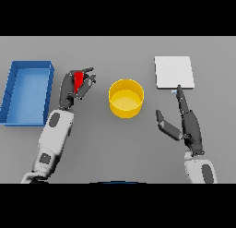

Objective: Pick up the red beaker and tilt it to pour out 1 green nut into yellow bowl. Pick up the yellow bowl and place it on the metallic measuring scale.

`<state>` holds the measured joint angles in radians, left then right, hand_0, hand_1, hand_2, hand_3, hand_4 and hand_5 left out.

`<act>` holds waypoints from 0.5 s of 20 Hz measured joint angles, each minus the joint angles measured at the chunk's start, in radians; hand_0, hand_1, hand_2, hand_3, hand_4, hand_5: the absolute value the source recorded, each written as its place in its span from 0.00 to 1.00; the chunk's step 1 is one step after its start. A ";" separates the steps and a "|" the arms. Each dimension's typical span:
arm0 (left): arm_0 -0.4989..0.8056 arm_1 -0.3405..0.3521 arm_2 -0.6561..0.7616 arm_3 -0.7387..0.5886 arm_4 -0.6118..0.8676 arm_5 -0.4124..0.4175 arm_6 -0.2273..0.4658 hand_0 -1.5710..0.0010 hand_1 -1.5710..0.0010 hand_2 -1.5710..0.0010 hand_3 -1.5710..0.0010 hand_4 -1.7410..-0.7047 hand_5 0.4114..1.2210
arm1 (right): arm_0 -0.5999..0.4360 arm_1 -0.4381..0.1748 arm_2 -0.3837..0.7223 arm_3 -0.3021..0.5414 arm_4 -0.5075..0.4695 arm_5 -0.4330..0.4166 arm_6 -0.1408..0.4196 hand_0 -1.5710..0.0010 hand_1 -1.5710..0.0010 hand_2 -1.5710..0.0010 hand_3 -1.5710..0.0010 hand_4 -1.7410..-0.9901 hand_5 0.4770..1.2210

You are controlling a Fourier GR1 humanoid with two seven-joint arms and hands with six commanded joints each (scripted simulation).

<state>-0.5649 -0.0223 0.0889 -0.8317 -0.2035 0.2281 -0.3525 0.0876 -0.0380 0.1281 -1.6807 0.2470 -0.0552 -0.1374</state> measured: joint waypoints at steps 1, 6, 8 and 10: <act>0.004 0.008 -0.007 -0.015 -0.004 -0.005 0.006 0.03 0.03 0.03 0.05 0.03 0.88 | -0.002 -0.003 -0.002 0.005 0.007 -0.005 0.006 1.00 1.00 1.00 1.00 0.80 0.25; -0.019 0.089 -0.118 -0.135 -0.112 -0.033 0.119 0.01 0.01 0.01 0.02 0.01 0.90 | 0.001 -0.007 0.007 0.006 0.047 -0.027 0.002 1.00 1.00 1.00 1.00 0.85 0.24; -0.046 0.153 -0.195 -0.163 -0.207 -0.063 0.175 0.01 0.01 0.01 0.01 0.01 0.89 | 0.011 -0.017 0.005 -0.003 0.049 -0.025 -0.003 1.00 1.00 1.00 1.00 0.86 0.25; -0.061 0.180 -0.251 -0.184 -0.264 -0.092 0.217 0.01 0.01 0.01 0.01 0.01 0.88 | 0.014 -0.015 0.004 -0.008 0.038 -0.017 -0.002 1.00 1.00 1.00 1.00 0.86 0.26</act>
<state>-0.6257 0.1574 -0.1624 -1.0153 -0.4672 0.1359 -0.1359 0.1016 -0.0529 0.1324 -1.6887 0.2849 -0.0721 -0.1391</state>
